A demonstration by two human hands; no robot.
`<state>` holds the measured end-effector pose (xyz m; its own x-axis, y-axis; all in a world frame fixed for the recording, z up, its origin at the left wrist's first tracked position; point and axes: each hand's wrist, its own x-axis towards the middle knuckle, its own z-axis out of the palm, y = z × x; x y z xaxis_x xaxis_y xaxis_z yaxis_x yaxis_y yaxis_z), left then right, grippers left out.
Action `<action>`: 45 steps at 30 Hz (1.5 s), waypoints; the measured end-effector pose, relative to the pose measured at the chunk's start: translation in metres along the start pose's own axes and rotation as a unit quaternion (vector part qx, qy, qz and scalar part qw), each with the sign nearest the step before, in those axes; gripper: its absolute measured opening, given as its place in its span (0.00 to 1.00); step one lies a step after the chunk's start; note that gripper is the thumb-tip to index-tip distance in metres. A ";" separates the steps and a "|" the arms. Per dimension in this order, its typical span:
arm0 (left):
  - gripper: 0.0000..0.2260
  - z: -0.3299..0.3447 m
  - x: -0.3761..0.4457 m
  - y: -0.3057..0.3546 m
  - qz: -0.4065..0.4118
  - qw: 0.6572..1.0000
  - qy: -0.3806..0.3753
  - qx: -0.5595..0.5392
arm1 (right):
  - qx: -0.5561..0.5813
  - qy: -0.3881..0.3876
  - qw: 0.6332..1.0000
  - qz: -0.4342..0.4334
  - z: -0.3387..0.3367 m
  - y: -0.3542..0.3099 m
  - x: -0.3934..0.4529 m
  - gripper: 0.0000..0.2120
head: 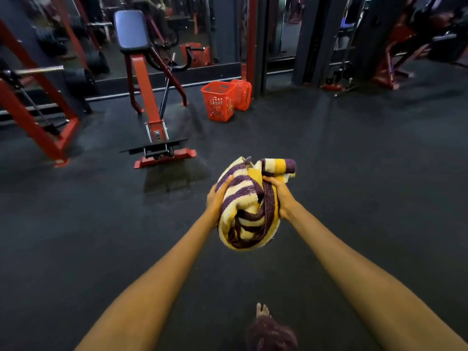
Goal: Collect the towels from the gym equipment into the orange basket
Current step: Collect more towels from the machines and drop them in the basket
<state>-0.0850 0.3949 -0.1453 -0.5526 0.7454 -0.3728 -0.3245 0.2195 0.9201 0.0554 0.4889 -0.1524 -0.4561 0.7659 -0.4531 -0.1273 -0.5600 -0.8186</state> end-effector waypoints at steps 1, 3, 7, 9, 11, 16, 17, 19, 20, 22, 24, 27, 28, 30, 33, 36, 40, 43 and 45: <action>0.25 0.007 0.019 0.005 0.000 1.000 0.003 0.000 | 0.000 0.001 1.000 0.002 -0.001 -0.010 0.020 0.29; 0.25 0.024 0.059 0.020 -0.002 1.000 0.006 -0.001 | -0.012 -0.004 1.000 0.009 -0.002 -0.035 0.059 0.32; 0.23 0.055 0.130 0.055 0.014 1.000 0.007 0.002 | -0.031 -0.014 0.999 0.009 -0.001 -0.084 0.135 0.29; 0.22 0.065 0.158 0.068 0.023 1.000 0.011 0.016 | -0.039 -0.039 0.998 0.013 0.004 -0.103 0.162 0.26; 0.23 0.074 0.190 0.079 0.026 0.999 0.024 0.024 | -0.042 -0.064 0.997 0.014 0.011 -0.121 0.192 0.16; 0.27 0.088 0.285 0.105 0.061 0.996 0.027 0.052 | -0.019 -0.098 0.995 0.016 0.028 -0.159 0.282 0.13; 0.27 0.091 0.309 0.110 0.079 0.994 0.029 0.066 | -0.010 -0.094 0.995 0.009 0.034 -0.166 0.304 0.15; 0.34 0.097 0.352 0.119 0.114 0.987 0.043 0.106 | 0.023 -0.097 0.995 0.001 0.045 -0.178 0.344 0.18; 0.38 0.100 0.376 0.128 0.124 0.983 0.050 0.128 | 0.038 -0.097 0.995 -0.006 0.052 -0.188 0.365 0.19; 0.40 0.109 0.413 0.148 0.132 0.975 0.061 0.168 | 0.063 -0.102 0.993 -0.011 0.067 -0.208 0.403 0.17; 0.37 0.119 0.443 0.167 0.127 0.967 0.068 0.209 | 0.068 -0.082 0.994 -0.026 0.079 -0.229 0.437 0.17; 0.35 0.131 0.508 0.198 0.134 0.959 0.066 0.240 | 0.063 -0.058 0.995 -0.041 0.098 -0.262 0.495 0.18; 0.35 0.133 0.527 0.206 0.133 0.959 0.062 0.242 | 0.073 -0.058 0.995 -0.044 0.100 -0.270 0.513 0.18; 0.34 0.144 0.564 0.220 0.123 0.959 0.055 0.248 | 0.078 -0.048 0.995 -0.044 0.102 -0.287 0.548 0.17; 0.34 0.162 0.619 0.234 0.126 0.955 0.049 0.262 | 0.081 -0.034 0.995 -0.042 0.101 -0.311 0.603 0.17; 0.34 0.185 0.686 0.248 0.112 0.956 0.044 0.267 | 0.087 -0.038 0.995 -0.036 0.092 -0.336 0.665 0.15; 0.35 0.223 0.765 0.268 0.117 0.954 0.056 0.271 | 0.083 -0.034 0.995 -0.030 0.084 -0.375 0.749 0.17; 0.35 0.250 0.817 0.287 0.100 0.960 0.072 0.250 | 0.074 -0.040 0.996 -0.007 0.080 -0.411 0.810 0.19; 0.35 0.264 0.844 0.302 0.098 0.963 0.081 0.237 | 0.061 -0.056 0.997 -0.004 0.082 -0.436 0.841 0.19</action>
<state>-0.4466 1.2564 -0.1498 -0.6923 0.7023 -0.1657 0.1632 0.3760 0.9121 -0.3446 1.3514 -0.1476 -0.5485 0.7349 -0.3988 -0.2347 -0.5932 -0.7701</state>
